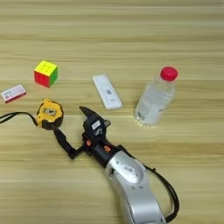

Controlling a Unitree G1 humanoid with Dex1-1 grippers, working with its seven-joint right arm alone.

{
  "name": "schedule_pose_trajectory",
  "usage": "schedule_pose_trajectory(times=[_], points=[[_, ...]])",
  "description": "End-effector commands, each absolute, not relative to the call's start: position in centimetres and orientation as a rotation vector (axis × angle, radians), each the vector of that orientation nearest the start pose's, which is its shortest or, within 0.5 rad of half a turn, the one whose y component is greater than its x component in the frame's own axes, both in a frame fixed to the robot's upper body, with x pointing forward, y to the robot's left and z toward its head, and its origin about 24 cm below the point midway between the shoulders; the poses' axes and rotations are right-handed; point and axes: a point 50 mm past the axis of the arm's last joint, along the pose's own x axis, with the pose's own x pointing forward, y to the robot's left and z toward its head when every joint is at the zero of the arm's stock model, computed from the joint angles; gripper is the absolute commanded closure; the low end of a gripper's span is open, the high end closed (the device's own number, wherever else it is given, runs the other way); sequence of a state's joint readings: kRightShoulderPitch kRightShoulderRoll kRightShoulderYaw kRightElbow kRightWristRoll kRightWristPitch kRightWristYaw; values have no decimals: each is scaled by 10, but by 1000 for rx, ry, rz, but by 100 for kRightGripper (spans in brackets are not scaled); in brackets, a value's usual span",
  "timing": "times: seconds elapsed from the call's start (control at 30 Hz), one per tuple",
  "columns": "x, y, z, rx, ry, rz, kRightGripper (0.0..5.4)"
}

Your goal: Move the objects on the table

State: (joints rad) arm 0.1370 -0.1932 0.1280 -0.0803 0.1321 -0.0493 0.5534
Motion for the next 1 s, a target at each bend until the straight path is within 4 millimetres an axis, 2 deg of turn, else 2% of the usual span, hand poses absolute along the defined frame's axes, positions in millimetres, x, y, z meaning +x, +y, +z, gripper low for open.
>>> schedule_pose_trajectory(times=[0.03,0.7,1.0], points=[[231,-131,54,-105,-51,689,4],[238,-127,53,-161,-34,736,4],[252,-117,48,-187,-2,795,4]])
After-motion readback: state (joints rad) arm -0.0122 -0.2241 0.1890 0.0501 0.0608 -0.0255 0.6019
